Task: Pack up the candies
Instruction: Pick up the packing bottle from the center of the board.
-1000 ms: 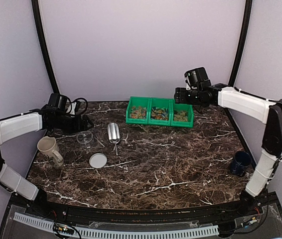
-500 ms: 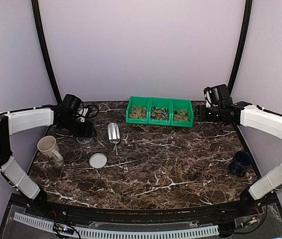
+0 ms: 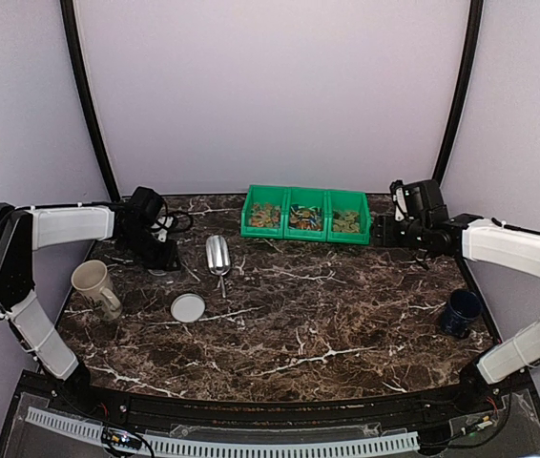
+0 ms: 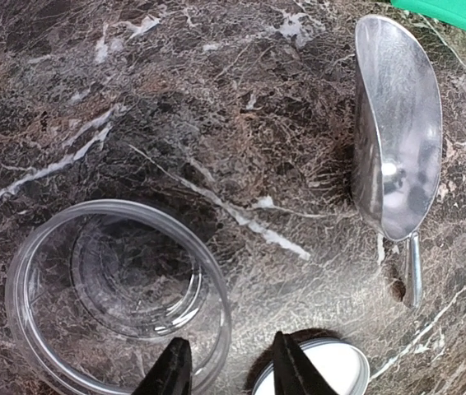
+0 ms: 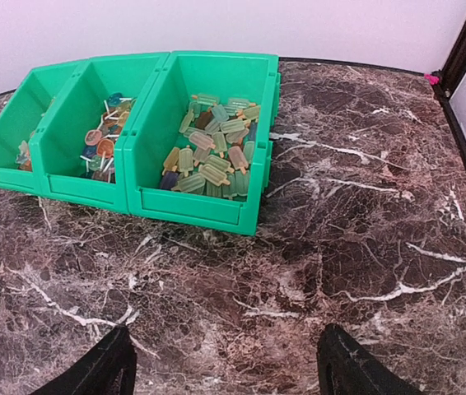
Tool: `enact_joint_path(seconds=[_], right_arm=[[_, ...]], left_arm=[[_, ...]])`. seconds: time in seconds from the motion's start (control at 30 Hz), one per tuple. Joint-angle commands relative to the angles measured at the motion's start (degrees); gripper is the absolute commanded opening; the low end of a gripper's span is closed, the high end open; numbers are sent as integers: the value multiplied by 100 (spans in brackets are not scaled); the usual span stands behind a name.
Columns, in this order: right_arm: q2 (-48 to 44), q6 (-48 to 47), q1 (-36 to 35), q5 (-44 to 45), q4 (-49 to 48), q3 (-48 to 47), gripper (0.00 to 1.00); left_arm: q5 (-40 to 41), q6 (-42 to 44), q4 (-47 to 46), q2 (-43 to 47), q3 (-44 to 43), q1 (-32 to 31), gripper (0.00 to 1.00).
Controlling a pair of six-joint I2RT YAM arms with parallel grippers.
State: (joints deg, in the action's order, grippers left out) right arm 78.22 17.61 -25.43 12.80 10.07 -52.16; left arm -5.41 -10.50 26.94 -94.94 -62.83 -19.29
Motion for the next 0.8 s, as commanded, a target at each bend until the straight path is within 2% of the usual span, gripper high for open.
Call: enact_joint_path(seconds=[0.0, 0.13, 0.27, 0.47, 0.53, 0.77], right_arm=[[-78, -40, 21, -146, -442, 112, 75], [-132, 0, 20, -276, -478, 156, 75], [-229, 41, 21, -429, -553, 214, 75], [-256, 69, 16, -522, -627, 274, 75], [-239, 76, 21, -528, -631, 285, 75], [-267, 94, 21, -586, -652, 315, 75]], left_arm=[[142, 107, 184, -83, -177, -18, 36], [205, 148, 256, -192, -221, -18, 27], [212, 137, 242, -190, -213, -22, 13], [137, 136, 208, -123, -204, -27, 10], [118, 136, 203, -82, -204, -30, 5], [135, 152, 259, 133, -346, -104, 3]])
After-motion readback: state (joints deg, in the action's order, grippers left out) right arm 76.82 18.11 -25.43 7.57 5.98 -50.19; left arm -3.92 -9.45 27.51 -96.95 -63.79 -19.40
